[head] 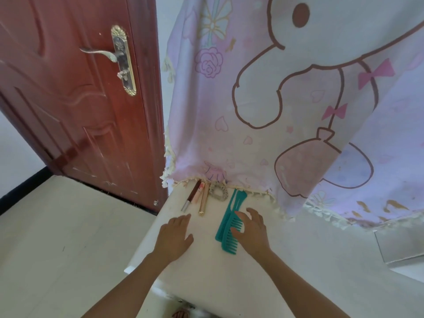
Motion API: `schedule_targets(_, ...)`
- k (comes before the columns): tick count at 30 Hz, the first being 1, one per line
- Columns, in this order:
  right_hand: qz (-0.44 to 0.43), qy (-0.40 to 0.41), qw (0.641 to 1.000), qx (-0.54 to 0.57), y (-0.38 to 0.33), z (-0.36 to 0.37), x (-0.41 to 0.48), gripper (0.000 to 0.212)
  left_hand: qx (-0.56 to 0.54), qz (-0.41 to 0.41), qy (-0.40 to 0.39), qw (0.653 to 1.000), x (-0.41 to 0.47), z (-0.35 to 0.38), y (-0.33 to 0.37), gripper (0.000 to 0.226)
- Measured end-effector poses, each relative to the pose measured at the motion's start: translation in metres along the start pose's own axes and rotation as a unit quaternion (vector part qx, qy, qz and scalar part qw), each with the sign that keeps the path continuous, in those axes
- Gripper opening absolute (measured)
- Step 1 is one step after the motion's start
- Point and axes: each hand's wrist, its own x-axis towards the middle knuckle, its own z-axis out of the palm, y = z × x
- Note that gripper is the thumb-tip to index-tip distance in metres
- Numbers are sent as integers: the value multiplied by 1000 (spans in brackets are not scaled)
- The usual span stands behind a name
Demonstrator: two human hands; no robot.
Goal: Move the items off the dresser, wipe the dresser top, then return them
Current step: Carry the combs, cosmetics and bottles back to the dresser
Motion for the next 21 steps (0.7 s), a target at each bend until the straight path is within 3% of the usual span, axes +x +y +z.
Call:
schedule_targets(4, -112, -1, 991, -73, -12, -11, 12, 53, -14, -3, 79, 997, -2, -27, -9, 51)
schedule_targets(7, -181, 9, 978, -106, -26, -8, 15, 47, 14, -62, 129, 990, -19, -42, -19, 57)
schedule_targets(9, -255, 22, 960, -116, -41, -6, 15, 41, -3, -122, 146, 982, -37, -54, -20, 73)
schedule_targets(12, -359, 28, 924, -132, -70, -12, 10, 44, -47, -217, 188, 957, -73, -61, -17, 95)
schedule_targets(16, -499, 26, 856, -133, -126, -21, 0, 48, -25, -312, 240, 919, -131, -72, -18, 96)
schedule_targets(21, -614, -9, 785, -81, -218, -20, -46, 43, 0, -417, 298, 859, -234, -101, -24, 91)
